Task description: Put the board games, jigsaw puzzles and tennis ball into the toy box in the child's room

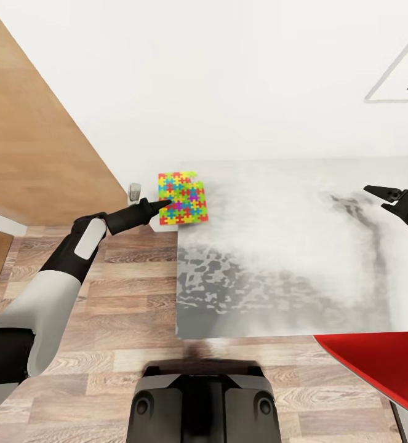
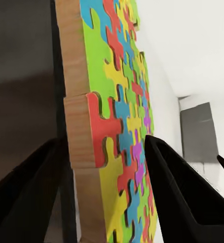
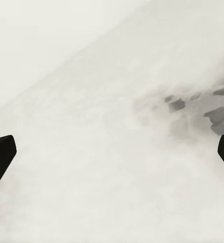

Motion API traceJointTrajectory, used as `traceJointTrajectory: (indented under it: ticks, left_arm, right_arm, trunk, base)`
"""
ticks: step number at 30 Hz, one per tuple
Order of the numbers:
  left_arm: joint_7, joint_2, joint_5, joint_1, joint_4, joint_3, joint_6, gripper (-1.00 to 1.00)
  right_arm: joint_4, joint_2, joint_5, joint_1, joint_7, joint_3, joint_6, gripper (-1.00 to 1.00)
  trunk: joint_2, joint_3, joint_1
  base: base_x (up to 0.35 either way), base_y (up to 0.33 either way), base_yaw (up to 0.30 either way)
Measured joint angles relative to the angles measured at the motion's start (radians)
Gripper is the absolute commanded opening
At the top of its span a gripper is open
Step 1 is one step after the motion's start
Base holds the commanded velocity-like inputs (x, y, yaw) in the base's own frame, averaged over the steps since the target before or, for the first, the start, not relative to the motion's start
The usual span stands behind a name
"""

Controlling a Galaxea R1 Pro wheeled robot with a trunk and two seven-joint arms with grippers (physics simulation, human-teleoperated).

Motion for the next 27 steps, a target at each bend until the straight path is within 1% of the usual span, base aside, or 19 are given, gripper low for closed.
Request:
traceJointTrajectory:
  ticks: [3,4,11,15,19,20,22,24,25,27]
  left_arm:
    - [-0.001,0.0,0.007,0.0,-0.004,-0.001,0.005,-1.0]
    - [-0.004,0.0,0.016,0.0,-0.005,-0.001,0.009,-1.0]
    - [-0.005,0.001,0.004,0.0,-0.01,0.0,0.002,-1.0]
    - [-0.016,0.004,-0.013,0.001,-0.023,0.0,-0.006,-1.0]
    - [-0.022,0.015,-0.01,0.004,-0.069,0.001,0.007,-1.0]
    - [-0.022,0.015,-0.012,0.004,-0.069,0.001,0.007,-1.0]
    - [-0.024,0.021,-0.007,0.009,-0.101,0.003,0.022,-1.0]
    - [-0.026,0.025,-0.006,0.017,-0.141,0.01,0.045,-1.0]
    - [-0.026,0.025,-0.008,0.017,-0.141,0.01,0.045,-1.0]
    - [-0.027,0.027,-0.005,0.032,-0.184,0.023,0.069,-1.0]
  right_arm:
    - [0.0,0.0,0.0,0.0,0.0,0.001,0.0,1.0]
    - [0.0,0.0,0.0,0.0,0.0,0.001,0.0,1.0]
    - [0.0,0.001,0.0,0.0,0.0,0.004,0.0,1.0]
    - [0.0,0.002,0.0,-0.001,0.0,0.005,0.0,1.0]
    - [0.0,0.003,0.0,0.0,0.0,0.007,0.0,1.0]
    - [0.0,0.003,0.0,0.0,0.0,0.007,0.0,1.0]
    - [0.0,0.003,0.0,0.0,0.003,0.007,0.0,1.0]
    - [0.0,0.004,-0.002,0.0,0.013,0.008,0.0,1.0]
    - [0.0,0.004,-0.001,0.0,0.013,0.008,0.0,1.0]
    - [0.0,0.004,-0.004,0.0,0.033,0.009,0.0,1.0]
  trunk:
    - [0.0,0.0,0.0]
    - [0.0,0.0,0.0]
    - [0.0,0.0,0.0]
    - [0.0,0.0,0.0]
    - [0.0,0.0,0.0]
    - [0.0,0.0,0.0]
    - [0.0,0.0,0.0]
    - [0.0,0.0,0.0]
    - [0.0,0.0,0.0]
    - [0.0,0.0,0.0]
  base:
    - [0.0,0.0,0.0]
    - [0.0,0.0,0.0]
    - [0.0,0.0,0.0]
    - [0.0,0.0,0.0]
    - [0.0,0.0,0.0]
    - [0.0,0.0,0.0]
    - [0.0,0.0,0.0]
    - [0.0,0.0,0.0]
    - [0.0,0.0,0.0]
    - [0.0,0.0,0.0]
